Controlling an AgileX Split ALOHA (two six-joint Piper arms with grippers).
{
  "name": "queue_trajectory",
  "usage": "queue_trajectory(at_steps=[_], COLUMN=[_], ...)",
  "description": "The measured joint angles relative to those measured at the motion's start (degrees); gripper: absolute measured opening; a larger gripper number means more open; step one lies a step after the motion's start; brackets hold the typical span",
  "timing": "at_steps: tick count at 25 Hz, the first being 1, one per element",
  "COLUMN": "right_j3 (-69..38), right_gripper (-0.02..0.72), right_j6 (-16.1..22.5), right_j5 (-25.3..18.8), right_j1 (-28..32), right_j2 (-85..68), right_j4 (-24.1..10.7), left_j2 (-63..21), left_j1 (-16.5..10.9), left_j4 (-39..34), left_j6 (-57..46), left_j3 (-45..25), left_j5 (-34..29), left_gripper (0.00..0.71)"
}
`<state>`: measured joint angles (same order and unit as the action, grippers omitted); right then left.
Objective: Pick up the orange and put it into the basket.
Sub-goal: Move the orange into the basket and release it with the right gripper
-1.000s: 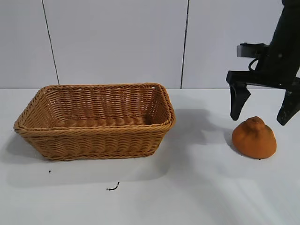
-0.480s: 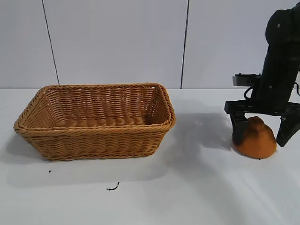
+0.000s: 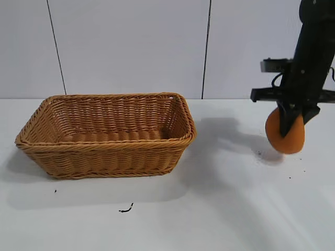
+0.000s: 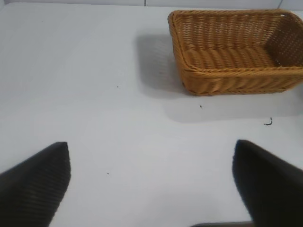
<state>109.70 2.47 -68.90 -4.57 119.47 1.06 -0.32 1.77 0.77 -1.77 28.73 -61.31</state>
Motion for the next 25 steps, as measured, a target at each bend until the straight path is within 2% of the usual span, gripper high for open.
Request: queue_trajectory(at_steps=[5,12,19,25], right_j3=[6.3,6.7,6.9,7.0], right_gripper=[0.053,0.053,0.053,0.053], right_j6=[0.2,1.5,2.0,2.5], right_j5=[-0.8,-0.7,5.0,9.7], right_j1=[-3.6,-12.9,-24.0,-31.0], right_j2=[0.0,0.0,1.6,8.1], right_j4=[-0.3,-0.3,0.0,0.1], left_j2=[0.0,0.0,0.0,0.0], left_j1=[0.0,0.0,0.0,0.0], left_j4=[0.0,0.0,0.0,0.0], left_j6=[0.0,0.0,0.0,0.0], left_j3=[0.0,0.0,0.0,0.0], left_j5=[0.0,0.0,0.0,0.0], left_gripper=[0.666,0.666,0.666,0.666])
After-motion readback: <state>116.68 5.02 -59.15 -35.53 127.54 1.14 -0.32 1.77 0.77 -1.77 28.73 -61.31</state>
